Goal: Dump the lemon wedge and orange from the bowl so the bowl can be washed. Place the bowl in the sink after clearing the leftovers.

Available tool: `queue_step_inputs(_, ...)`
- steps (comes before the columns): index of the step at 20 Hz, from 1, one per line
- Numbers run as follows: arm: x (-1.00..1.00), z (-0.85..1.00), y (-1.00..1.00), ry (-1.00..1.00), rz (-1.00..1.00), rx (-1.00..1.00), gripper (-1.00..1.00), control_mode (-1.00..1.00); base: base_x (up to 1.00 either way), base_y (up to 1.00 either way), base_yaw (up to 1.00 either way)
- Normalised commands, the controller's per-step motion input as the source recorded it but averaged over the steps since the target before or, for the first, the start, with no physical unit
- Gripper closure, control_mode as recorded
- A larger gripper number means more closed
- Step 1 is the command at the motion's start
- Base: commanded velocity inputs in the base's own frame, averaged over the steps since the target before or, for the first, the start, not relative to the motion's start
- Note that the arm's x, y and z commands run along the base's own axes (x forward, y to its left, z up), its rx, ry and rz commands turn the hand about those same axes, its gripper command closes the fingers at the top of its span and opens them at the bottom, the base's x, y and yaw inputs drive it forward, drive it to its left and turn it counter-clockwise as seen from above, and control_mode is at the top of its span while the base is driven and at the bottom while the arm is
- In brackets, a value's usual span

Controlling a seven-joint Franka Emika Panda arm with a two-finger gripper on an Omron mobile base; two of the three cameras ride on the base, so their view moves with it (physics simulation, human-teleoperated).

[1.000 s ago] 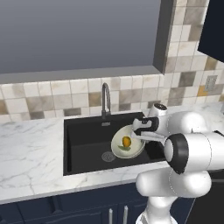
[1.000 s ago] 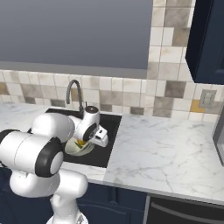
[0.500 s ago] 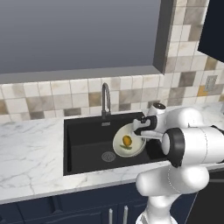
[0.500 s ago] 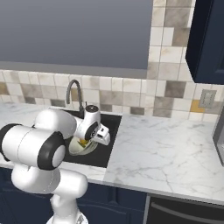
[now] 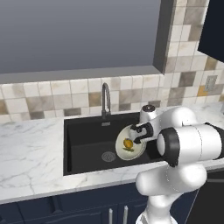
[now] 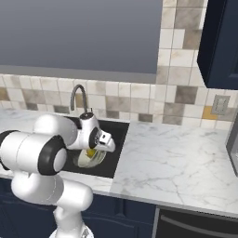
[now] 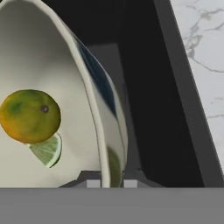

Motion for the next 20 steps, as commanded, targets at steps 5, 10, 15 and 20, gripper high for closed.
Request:
queue_step_inputs(5, 0.00, -0.03, -0.07, -0.08, 0.00, -0.26, 1.00, -1.00, 0.00, 0.00, 0.00)
queue_step_inputs(10, -0.01, 0.00, 0.08, -0.03, 0.00, -0.22, 1.00, -1.00, 0.00, 0.00, 0.00)
queue_step_inputs(15, 0.00, -0.37, 0.04, 0.00, 0.06, -0.33, 1.00, -1.00, 0.00, 0.00, 0.00)
queue_step_inputs(20, 0.00, -0.02, 0.02, 0.00, 0.00, -0.11, 1.00, -1.00, 0.00, 0.00, 0.00)
